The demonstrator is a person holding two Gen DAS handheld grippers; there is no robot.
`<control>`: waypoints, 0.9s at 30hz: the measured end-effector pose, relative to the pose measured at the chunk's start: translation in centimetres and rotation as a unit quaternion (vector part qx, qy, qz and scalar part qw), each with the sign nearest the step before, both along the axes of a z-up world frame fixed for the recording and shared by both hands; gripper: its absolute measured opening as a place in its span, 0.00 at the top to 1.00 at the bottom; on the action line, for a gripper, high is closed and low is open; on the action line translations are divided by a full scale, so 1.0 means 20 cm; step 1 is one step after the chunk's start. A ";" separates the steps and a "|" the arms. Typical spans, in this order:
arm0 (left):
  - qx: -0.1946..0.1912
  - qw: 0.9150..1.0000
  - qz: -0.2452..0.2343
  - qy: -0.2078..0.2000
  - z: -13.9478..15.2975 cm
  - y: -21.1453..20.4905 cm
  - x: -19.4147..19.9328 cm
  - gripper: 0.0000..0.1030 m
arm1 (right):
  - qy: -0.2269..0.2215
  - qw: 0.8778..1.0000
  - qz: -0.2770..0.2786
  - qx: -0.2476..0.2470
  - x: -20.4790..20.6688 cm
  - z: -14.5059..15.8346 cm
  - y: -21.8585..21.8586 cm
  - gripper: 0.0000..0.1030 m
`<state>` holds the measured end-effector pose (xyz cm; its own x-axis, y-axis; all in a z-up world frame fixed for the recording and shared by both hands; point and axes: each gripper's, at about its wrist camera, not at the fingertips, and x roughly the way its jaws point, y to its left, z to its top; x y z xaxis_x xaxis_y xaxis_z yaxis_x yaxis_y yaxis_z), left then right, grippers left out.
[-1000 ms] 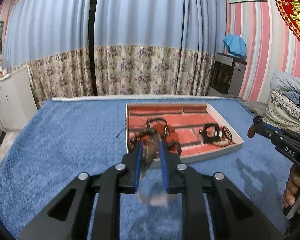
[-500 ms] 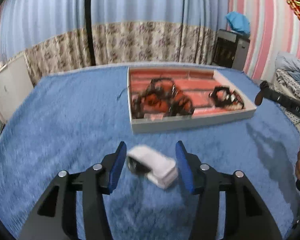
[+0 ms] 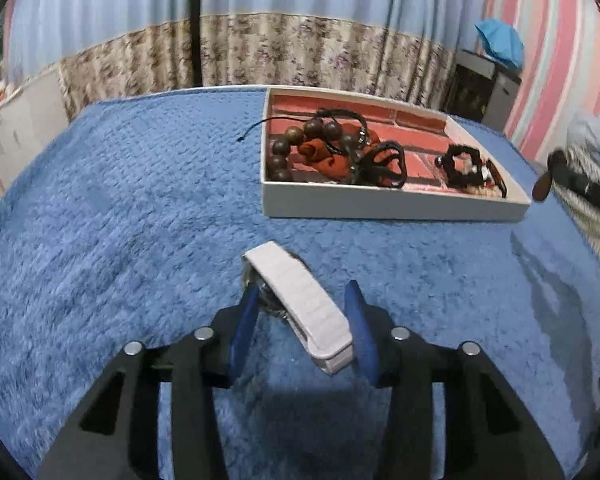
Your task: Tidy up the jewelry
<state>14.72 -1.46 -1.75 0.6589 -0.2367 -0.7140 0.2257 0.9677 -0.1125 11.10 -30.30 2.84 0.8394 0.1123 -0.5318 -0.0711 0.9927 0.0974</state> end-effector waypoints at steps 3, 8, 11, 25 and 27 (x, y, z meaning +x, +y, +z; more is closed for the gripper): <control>-0.016 1.000 0.023 0.006 0.01 0.03 -0.03 0.34 | 0.003 1.000 0.000 0.004 -0.01 -0.01 -0.01 0.83; -0.007 1.000 0.011 0.027 -0.07 0.00 -0.03 0.46 | 0.005 1.000 0.006 0.009 -0.01 -0.02 0.00 0.83; -0.007 1.000 0.002 0.015 -0.05 -0.02 -0.03 0.79 | 0.003 1.000 0.008 0.007 -0.01 -0.01 0.00 0.83; -0.018 0.998 -0.013 -0.056 0.21 0.00 -0.02 0.84 | 0.035 0.999 0.028 0.008 0.02 -0.09 0.01 0.36; -0.021 0.998 -0.012 -0.053 0.20 0.01 -0.02 0.84 | 0.055 0.998 0.037 0.016 0.03 -0.16 0.05 0.42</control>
